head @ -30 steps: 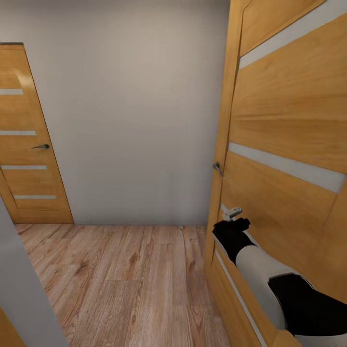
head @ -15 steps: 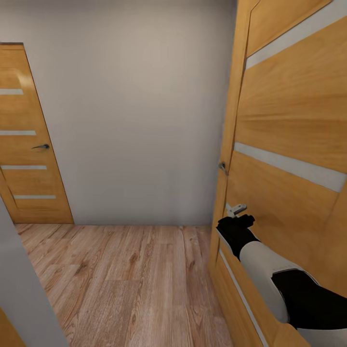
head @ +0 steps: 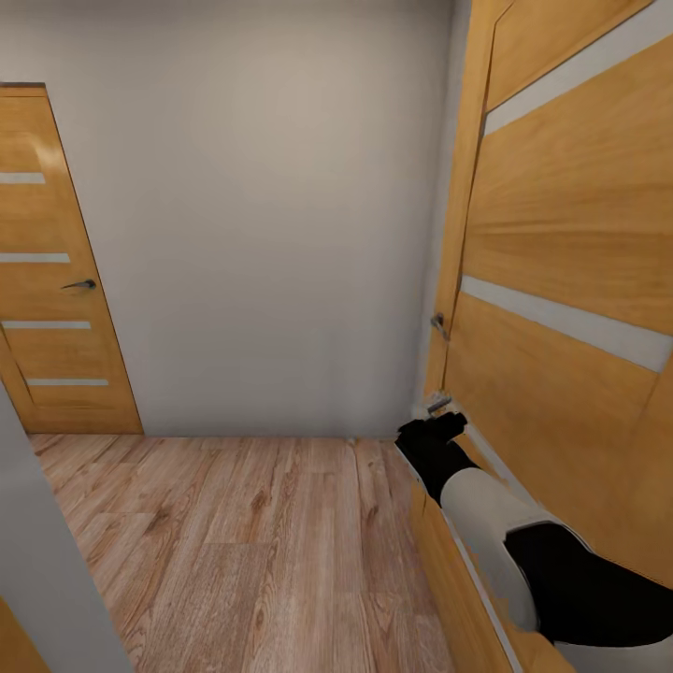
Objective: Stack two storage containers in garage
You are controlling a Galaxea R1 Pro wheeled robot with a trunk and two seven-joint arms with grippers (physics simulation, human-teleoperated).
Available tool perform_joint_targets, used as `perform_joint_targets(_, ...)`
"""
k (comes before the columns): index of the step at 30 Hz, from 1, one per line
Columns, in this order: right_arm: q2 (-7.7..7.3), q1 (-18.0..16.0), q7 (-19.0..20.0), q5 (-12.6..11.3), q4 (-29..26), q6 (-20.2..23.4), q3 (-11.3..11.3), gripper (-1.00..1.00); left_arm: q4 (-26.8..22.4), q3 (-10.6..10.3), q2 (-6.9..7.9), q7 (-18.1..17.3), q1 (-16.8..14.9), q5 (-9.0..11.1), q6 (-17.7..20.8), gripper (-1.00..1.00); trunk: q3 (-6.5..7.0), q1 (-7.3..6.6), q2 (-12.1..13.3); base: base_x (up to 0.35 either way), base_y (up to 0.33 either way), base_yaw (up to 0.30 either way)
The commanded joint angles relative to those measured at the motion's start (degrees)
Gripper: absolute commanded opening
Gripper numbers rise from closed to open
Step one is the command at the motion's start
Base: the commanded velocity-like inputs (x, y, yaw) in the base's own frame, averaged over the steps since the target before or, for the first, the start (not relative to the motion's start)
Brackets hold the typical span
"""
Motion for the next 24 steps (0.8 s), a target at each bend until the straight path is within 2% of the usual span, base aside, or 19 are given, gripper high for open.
perform_joint_targets(1,1.1,-0.04,-0.08,0.13,0.0,0.37,0.27,1.0,-0.12,0.04,-0.01,0.05,0.04,0.34,-0.01,1.0,-0.05,0.0,-0.03,0.0,0.0,0.0)
perform_joint_targets(17,1.19,-0.01,0.26,-0.11,-0.09,-0.25,0.32,1.0,-0.12,0.04,-0.04,0.05,0.04,0.32,-0.01,1.0,-0.05,0.0,-0.03,0.0,0.0,0.0)
perform_joint_targets(20,1.19,0.14,0.85,-1.22,-0.09,-1.43,0.34,1.0,-0.12,0.04,-0.04,0.05,0.04,0.33,-0.01,1.0,-0.05,0.0,-0.03,0.0,0.0,0.0)
perform_joint_targets(24,1.19,0.45,5.03,-3.9,-0.03,-3.58,0.37,1.0,-0.12,0.04,-0.01,0.05,0.04,0.34,-0.01,1.0,-0.05,0.0,-0.03,0.0,0.0,0.0)
